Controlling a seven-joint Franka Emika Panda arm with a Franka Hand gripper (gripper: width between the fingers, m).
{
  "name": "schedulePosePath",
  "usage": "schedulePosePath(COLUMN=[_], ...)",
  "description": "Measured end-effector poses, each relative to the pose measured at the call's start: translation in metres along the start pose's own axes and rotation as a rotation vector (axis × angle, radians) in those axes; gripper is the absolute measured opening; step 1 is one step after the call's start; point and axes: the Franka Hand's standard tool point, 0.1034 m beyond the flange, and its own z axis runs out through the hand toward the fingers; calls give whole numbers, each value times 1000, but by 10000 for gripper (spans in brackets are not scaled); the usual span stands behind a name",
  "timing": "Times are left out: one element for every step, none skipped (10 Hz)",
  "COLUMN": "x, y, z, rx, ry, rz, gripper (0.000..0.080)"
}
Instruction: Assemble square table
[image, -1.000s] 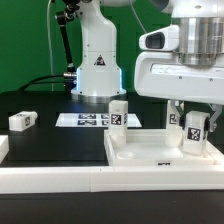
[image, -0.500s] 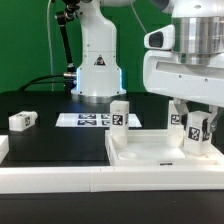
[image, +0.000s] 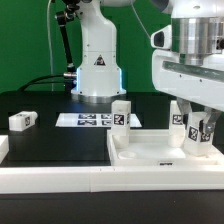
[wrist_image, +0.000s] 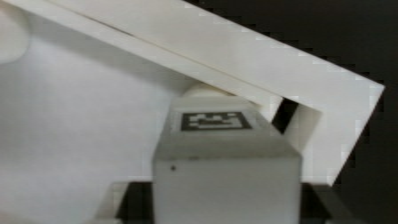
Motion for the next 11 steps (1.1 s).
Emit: schedulePosePath(x=[0,0,-1,-5,-10,-13,-13,-12,-12,-12,-12], y=[0,0,0,0,-2,-2,-2,-2,-2,-2,-2], z=[0,0,0,0,0,0,0,0,0,0,0], rx=[0,0,0,-4,-3,-2,-2,-3,-3,-4,-6], ry=[0,0,0,2,8,8,8,9,9,9,12], rz=[-8,-25,-62,-122,-255,-340,-401,-477,-537,-607,-699], gripper=[290,376,513,513,621,641,641,648,648,649,649])
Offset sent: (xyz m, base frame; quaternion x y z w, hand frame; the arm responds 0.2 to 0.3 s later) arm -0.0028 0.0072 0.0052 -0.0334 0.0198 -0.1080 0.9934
